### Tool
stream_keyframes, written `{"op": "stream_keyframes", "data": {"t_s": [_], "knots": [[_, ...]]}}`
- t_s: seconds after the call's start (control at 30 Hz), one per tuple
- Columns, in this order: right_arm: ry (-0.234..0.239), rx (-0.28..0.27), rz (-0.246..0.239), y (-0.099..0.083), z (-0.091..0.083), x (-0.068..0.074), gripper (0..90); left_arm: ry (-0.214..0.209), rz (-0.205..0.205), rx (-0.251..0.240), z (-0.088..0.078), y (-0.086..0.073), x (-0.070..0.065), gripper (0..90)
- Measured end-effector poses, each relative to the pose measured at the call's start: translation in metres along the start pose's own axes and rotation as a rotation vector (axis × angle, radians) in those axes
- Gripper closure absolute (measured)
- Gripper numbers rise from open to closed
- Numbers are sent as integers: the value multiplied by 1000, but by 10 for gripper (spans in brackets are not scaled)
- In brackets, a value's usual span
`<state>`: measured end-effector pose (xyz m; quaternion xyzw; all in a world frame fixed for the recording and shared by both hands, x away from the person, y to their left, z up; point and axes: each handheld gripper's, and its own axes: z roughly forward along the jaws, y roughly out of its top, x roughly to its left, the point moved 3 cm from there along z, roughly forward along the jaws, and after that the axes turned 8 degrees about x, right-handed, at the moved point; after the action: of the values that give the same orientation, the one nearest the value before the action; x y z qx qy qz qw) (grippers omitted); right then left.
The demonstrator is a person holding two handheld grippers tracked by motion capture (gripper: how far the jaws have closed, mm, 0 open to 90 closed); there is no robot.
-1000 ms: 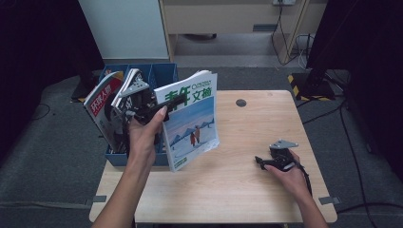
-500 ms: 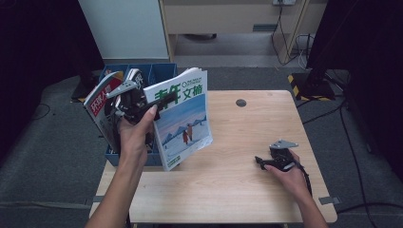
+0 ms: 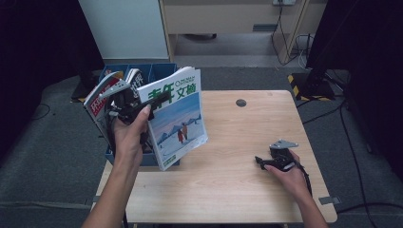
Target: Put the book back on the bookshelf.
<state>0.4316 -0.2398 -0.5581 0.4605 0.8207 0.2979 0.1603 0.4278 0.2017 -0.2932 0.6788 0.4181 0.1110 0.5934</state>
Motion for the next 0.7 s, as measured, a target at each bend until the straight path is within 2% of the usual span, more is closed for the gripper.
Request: {"op": "stream_keyframes", "data": {"t_s": [0.7], "knots": [[0,-1,0,0,0,0,212,46,-14,-44,-34,4,11,734]]}}
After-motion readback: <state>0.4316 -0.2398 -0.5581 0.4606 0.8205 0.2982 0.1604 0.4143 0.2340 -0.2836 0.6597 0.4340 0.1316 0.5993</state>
